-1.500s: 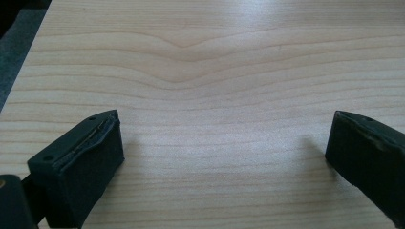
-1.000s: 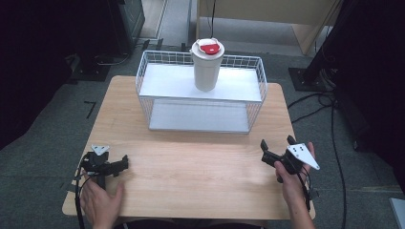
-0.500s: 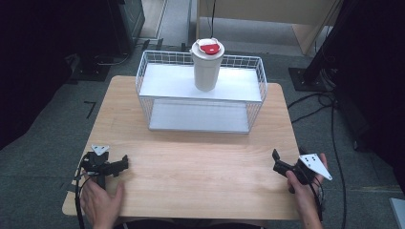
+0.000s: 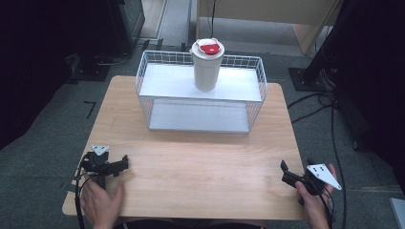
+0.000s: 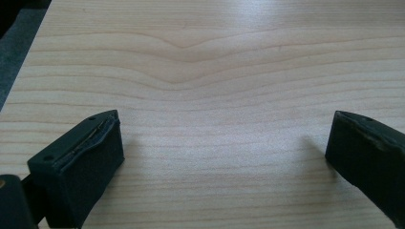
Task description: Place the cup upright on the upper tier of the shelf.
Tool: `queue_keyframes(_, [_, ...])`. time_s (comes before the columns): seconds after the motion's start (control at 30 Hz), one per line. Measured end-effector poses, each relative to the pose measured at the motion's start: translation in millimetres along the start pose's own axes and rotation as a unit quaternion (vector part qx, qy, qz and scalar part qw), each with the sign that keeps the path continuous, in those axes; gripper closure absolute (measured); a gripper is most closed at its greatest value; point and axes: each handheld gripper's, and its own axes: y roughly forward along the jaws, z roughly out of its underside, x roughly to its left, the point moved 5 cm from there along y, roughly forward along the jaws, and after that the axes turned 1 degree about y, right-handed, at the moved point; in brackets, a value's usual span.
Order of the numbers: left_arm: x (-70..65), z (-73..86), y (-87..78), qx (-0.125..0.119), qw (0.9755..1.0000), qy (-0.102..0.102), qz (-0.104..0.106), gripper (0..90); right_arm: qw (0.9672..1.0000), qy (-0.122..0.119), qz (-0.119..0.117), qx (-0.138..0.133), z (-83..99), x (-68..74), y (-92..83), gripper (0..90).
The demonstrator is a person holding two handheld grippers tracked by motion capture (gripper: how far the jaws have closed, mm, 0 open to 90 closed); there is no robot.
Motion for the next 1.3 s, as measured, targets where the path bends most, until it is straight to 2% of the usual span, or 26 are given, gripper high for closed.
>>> queue_keyframes(0.2, [0.0,0.0,0.0,0.0,1.0,0.0,0.0,0.0,0.9996,-0.007,0.011,0.026,11.2,-7.1,-3.2,0.0])
queue_keyframes(0.47, [-0.1,-0.1,0.1,0.0,1.0,0.0,0.0,0.0,0.9964,-0.018,-0.003,0.083,22.7,-9.4,-5.5,0.0])
queue_keyframes(0.5, [0.0,0.0,0.0,0.0,1.0,0.0,0.0,0.0,0.9951,-0.018,-0.003,0.097,24.2,-10.1,-5.0,0.0])
queue_keyframes(0.57, [-0.1,0.0,0.0,0.0,1.0,0.0,0.0,0.0,0.9921,-0.015,-0.017,0.124,27.2,-9.9,-3.7,0.0])
queue_keyframes(0.63, [0.0,0.0,0.0,0.0,1.0,0.0,0.0,0.0,0.9867,-0.017,-0.021,0.16,31.6,-8.6,-2.2,0.0])
queue_keyframes(0.7, [-0.1,0.0,0.0,0.0,1.0,0.0,0.0,0.0,0.9837,-0.024,-0.026,0.176,33.9,-6.6,-1.4,0.0])
queue_keyframes(0.77, [0.0,0.0,0.0,0.0,1.0,0.0,0.0,0.0,0.9788,-0.032,-0.026,0.201,37.4,-4.4,0.1,0.0])
queue_keyframes(0.8, [0.0,0.0,0.1,0.0,1.0,0.0,0.0,0.0,0.9774,-0.034,-0.027,0.207,38.3,-3.6,0.5,0.0])
queue_keyframes(0.87, [-0.1,0.0,0.0,0.0,1.0,0.0,0.0,0.0,0.9772,-0.034,-0.028,0.208,38.3,-3.0,0.4,0.0])
queue_keyframes(0.97, [-0.1,0.0,0.0,0.0,1.0,0.0,0.0,0.0,0.9764,-0.022,-0.03,0.213,39.1,-3.8,0.3,0.0])
queue_keyframes(1.3, [-0.1,0.0,0.0,0.0,1.0,0.0,0.0,0.0,0.9765,-0.02,-0.029,0.213,39.3,-3.2,-0.1,0.0])
